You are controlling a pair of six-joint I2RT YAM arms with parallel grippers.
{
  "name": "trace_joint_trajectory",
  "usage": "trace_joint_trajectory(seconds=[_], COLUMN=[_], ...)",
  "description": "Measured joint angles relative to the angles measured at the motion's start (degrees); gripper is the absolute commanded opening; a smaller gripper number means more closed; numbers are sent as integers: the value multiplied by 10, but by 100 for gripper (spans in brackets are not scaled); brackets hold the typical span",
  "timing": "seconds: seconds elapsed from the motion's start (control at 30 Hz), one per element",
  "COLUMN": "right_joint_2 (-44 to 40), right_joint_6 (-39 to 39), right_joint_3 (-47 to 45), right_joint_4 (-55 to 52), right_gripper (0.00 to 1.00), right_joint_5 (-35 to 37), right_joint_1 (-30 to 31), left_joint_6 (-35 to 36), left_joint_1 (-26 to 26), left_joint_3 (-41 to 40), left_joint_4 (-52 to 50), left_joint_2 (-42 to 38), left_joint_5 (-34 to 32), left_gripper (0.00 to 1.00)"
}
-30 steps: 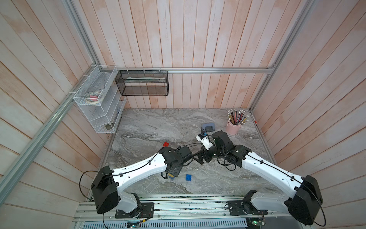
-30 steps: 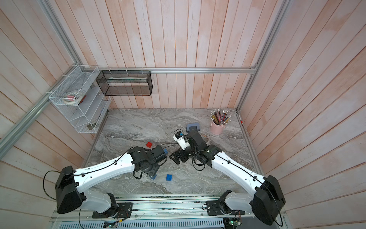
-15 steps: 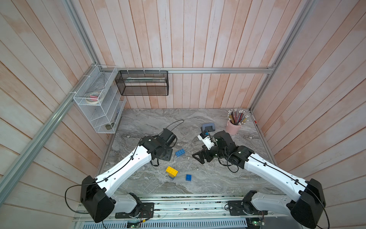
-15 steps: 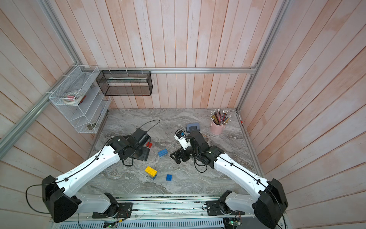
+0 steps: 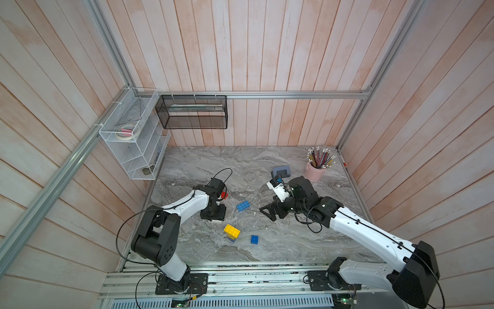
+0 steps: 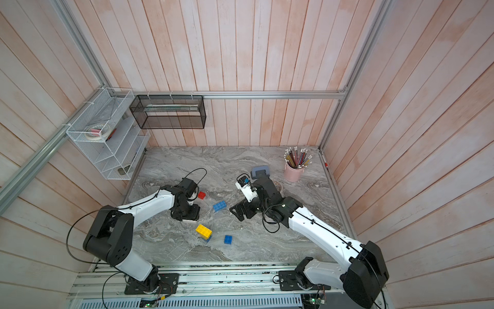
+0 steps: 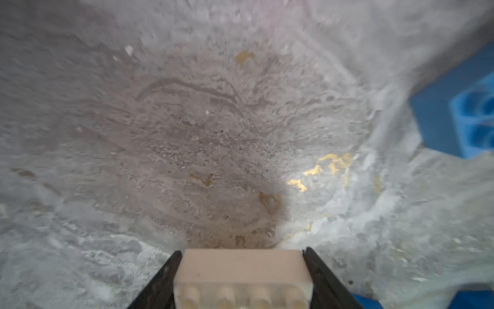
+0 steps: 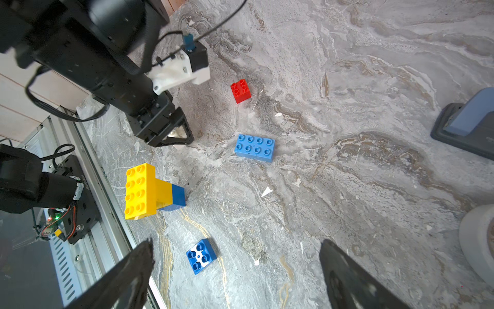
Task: Assemble a spoon with lego
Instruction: Place the lego brick at the center of the board, then pick up the lego brick from the center of the board.
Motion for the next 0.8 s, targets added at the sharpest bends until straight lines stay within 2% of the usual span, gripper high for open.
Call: trace_joint_trajectory(seconds=[0.13, 0.3, 0.4, 0.6, 0.8], right_joint_2=[-1, -6, -7, -7, -7], right_joint_6=[0, 0, 0, 0, 0], right_joint_3=[-1, -2, -2, -2, -3], right_joint_4=[0, 0, 0, 0, 0], right_gripper=[98, 98, 98, 98, 98], right_joint_5=[1, 2, 2, 1, 1], right_joint_1=[0, 0, 0, 0, 0], left_joint_6=[3, 5, 6, 3, 3], left_joint_1=[0, 0, 0, 0, 0], left_joint_3=[0, 1, 1, -2, -2], left_joint_4=[14, 29, 35, 30, 21], left_joint_2=[14, 16, 14, 5, 0], left_joint_5=[5, 7, 9, 11, 11], left_gripper=[58, 81, 88, 89, 80])
